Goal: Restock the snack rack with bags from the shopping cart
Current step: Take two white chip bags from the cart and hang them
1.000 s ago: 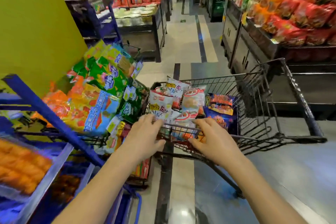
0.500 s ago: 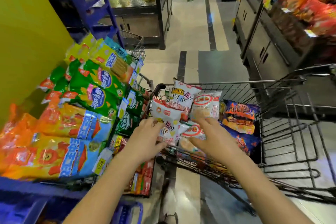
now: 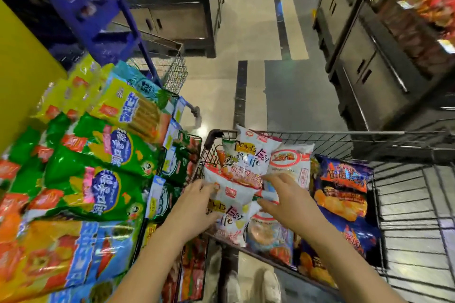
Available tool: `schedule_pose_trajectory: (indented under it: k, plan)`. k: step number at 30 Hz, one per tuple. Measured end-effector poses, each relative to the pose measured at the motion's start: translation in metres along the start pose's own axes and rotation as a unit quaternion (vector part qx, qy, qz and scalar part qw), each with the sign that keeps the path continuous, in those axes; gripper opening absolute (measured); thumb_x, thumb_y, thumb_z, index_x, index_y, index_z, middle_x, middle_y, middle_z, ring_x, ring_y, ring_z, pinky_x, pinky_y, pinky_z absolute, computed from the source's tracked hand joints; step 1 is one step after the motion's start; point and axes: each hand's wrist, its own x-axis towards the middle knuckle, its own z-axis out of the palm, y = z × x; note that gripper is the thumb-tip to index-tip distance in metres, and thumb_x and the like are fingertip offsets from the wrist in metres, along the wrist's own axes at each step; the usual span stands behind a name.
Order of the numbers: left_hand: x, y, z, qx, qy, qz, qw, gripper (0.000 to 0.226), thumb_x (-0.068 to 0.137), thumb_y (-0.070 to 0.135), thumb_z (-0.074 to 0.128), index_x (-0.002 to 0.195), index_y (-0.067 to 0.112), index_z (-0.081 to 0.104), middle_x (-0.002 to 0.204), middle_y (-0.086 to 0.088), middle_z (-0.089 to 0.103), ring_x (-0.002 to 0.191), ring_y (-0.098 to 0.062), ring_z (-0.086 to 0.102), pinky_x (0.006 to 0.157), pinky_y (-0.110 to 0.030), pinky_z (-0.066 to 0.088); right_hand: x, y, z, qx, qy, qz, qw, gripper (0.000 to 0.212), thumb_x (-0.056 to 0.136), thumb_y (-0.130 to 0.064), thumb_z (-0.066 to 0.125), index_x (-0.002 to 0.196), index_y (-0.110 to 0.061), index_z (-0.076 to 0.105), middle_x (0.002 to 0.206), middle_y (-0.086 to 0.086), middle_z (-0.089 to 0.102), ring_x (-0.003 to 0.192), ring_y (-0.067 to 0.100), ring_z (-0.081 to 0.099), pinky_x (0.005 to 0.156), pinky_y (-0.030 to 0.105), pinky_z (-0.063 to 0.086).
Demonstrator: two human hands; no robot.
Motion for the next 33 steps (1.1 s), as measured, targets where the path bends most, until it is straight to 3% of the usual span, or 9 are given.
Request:
schedule_pose_trajectory:
  k: [5, 10, 13, 16, 19, 22, 24, 29, 33]
  plan:
    - [0.025, -0.017, 0.015, -0.151, -0.020, -0.098, 0.983, 0.093, 0.088, 0.038, 0.081, 0.158, 0.015, 0.025, 0.161, -0.003, 0.030, 0.151, -0.021, 0.026, 0.120, -0.032, 0.026, 0.032, 0.011, 0.001, 0.037, -0.030, 0.013, 0.999, 0.059, 0.098, -0.049, 0.061, 0.151, -0.031, 0.042, 0.150, -0.006, 0.042, 0.135, 0.017, 0.045, 0.101, 0.034, 0.046]
    - [0.053, -0.036, 0.028, -0.217, -0.051, -0.119, 0.968, 0.110, 0.078, 0.034, 0.090, 0.161, 0.019, 0.019, 0.155, 0.005, 0.035, 0.145, -0.015, 0.033, 0.118, -0.035, 0.031, 0.053, 0.022, 0.002, 0.051, -0.049, 0.022, 0.997, 0.060, 0.098, -0.049, 0.062, 0.151, -0.032, 0.040, 0.154, -0.006, 0.040, 0.135, 0.017, 0.046, 0.102, 0.033, 0.047]
    - [0.068, -0.046, 0.035, -0.256, -0.096, -0.095, 0.957, 0.099, 0.077, 0.024, 0.091, 0.152, 0.038, 0.028, 0.139, 0.021, 0.049, 0.119, 0.013, 0.050, 0.108, -0.019, 0.043, 0.063, 0.028, 0.004, 0.057, -0.052, 0.033, 0.996, 0.060, 0.097, -0.048, 0.063, 0.151, -0.033, 0.040, 0.155, -0.007, 0.039, 0.132, 0.016, 0.050, 0.103, 0.031, 0.047]
    - [0.076, -0.044, 0.042, -0.284, -0.137, -0.053, 0.947, 0.083, 0.080, 0.009, 0.087, 0.126, 0.054, 0.035, 0.126, 0.031, 0.051, 0.102, 0.032, 0.051, 0.089, -0.001, 0.044, 0.069, 0.036, 0.010, 0.081, -0.041, 0.033, 0.995, 0.059, 0.096, -0.045, 0.066, 0.149, -0.031, 0.044, 0.153, -0.005, 0.042, 0.128, 0.016, 0.054, 0.103, 0.033, 0.050]
    - [0.082, -0.052, 0.057, -0.300, -0.145, -0.045, 0.942, 0.078, 0.080, 0.019, 0.089, 0.136, 0.046, 0.043, 0.130, 0.027, 0.057, 0.108, 0.027, 0.053, 0.091, -0.004, 0.045, 0.070, 0.045, 0.015, 0.095, -0.036, 0.033, 0.994, 0.056, 0.096, -0.042, 0.067, 0.147, -0.029, 0.047, 0.149, -0.006, 0.045, 0.128, 0.017, 0.054, 0.102, 0.034, 0.050]
    - [0.081, -0.060, 0.070, -0.311, -0.134, -0.063, 0.939, 0.081, 0.072, 0.040, 0.091, 0.141, 0.041, 0.051, 0.130, 0.021, 0.067, 0.119, 0.007, 0.061, 0.107, -0.029, 0.050, 0.067, 0.053, 0.020, 0.106, -0.025, 0.018, 0.994, 0.054, 0.095, -0.041, 0.069, 0.143, -0.024, 0.052, 0.145, -0.002, 0.050, 0.124, 0.020, 0.057, 0.098, 0.040, 0.054]
    - [0.079, -0.062, 0.074, -0.307, -0.125, -0.067, 0.941, 0.077, 0.070, 0.043, 0.092, 0.138, 0.039, 0.055, 0.128, 0.021, 0.069, 0.120, 0.002, 0.063, 0.109, -0.033, 0.049, 0.067, 0.056, 0.023, 0.109, -0.025, 0.017, 0.994, 0.053, 0.094, -0.040, 0.070, 0.142, -0.023, 0.054, 0.143, 0.000, 0.052, 0.120, 0.022, 0.060, 0.096, 0.042, 0.055]
    - [0.075, -0.058, 0.077, -0.303, -0.115, -0.072, 0.943, 0.061, 0.079, 0.033, 0.089, 0.132, 0.041, 0.058, 0.122, 0.026, 0.070, 0.112, 0.015, 0.060, 0.097, -0.014, 0.047, 0.068, 0.059, 0.026, 0.113, -0.024, 0.027, 0.993, 0.053, 0.094, -0.036, 0.072, 0.142, -0.020, 0.055, 0.142, 0.003, 0.054, 0.123, 0.024, 0.059, 0.100, 0.042, 0.053]
    - [0.068, -0.058, 0.079, -0.325, -0.109, -0.073, 0.937, 0.057, 0.084, 0.027, 0.086, 0.129, 0.040, 0.055, 0.115, 0.040, 0.065, 0.109, 0.020, 0.059, 0.088, -0.005, 0.043, 0.075, 0.064, 0.030, 0.120, -0.046, 0.058, 0.990, 0.052, 0.096, -0.035, 0.070, 0.143, -0.022, 0.053, 0.141, 0.002, 0.053, 0.128, 0.023, 0.053, 0.106, 0.040, 0.048]
